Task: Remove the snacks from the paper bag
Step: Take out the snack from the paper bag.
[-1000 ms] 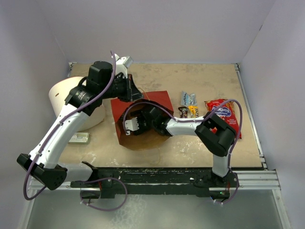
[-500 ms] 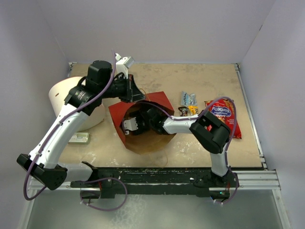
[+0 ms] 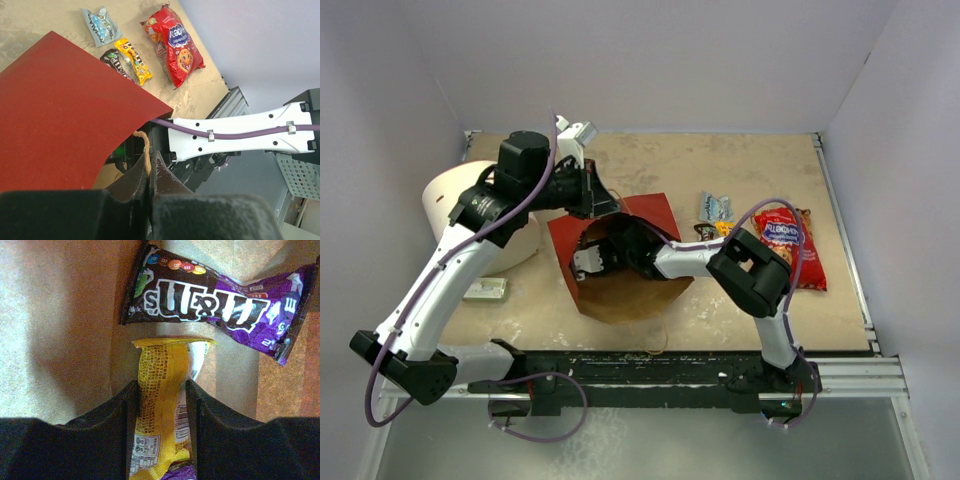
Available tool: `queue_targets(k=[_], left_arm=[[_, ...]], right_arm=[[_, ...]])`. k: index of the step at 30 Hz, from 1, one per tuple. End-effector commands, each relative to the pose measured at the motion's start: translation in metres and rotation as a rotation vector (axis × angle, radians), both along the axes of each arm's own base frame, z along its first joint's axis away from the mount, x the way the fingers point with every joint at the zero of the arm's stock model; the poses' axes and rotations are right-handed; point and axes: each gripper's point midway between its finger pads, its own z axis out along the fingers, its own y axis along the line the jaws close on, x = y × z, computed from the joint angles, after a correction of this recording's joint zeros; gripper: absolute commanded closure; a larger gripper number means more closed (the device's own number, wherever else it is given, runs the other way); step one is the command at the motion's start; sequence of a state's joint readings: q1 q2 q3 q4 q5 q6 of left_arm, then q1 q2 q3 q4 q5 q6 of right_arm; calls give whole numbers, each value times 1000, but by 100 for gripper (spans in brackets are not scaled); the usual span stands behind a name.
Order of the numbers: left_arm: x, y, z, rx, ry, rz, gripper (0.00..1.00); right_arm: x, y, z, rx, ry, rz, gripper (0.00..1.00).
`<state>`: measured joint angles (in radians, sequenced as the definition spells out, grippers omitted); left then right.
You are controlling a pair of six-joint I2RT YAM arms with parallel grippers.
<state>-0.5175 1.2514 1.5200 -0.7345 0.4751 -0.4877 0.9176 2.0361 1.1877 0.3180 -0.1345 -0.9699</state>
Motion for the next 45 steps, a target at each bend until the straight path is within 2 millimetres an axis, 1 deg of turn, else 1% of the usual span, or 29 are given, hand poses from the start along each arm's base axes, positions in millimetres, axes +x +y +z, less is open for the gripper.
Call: queue_targets(k=[1,4,9,13,19,23,29,31,34,38,42,45], left_arm=[[-2,4,15,-27,-42,14,100],[-1,5,13,-18,-39,22,100],[2,11,9,10,-40,59,100],[4,11,8,11,-40,62,100],[8,14,8,21,-50,89,100],[10,19,5,32,-50,113,100],[15,21,-3,26,-19,152,100],[17,19,-4,11,-11,157,100],[18,17,-7,-15,-1,167,100],[19,16,-6,-44,-5,181,100],[18,20,-6,-29,-19,193,100],[16,25,-7,-13,-25,205,100]], right_arm=[[0,6,1,13,21,4,58],[0,6,3,17,19,4,62],[-2,4,21,44,5,5,68],[-5,1,33,58,-1,5,73],[-10,-5,53,112,-6,-22,77],[-20,-10,68,150,11,-24,78],[-42,-14,96,229,24,-6,80],[-50,-18,98,253,43,-6,83],[-58,-20,107,298,65,-2,88],[-65,-24,109,308,91,4,92],[-74,-25,116,341,123,16,95],[-75,-27,122,360,123,10,97]])
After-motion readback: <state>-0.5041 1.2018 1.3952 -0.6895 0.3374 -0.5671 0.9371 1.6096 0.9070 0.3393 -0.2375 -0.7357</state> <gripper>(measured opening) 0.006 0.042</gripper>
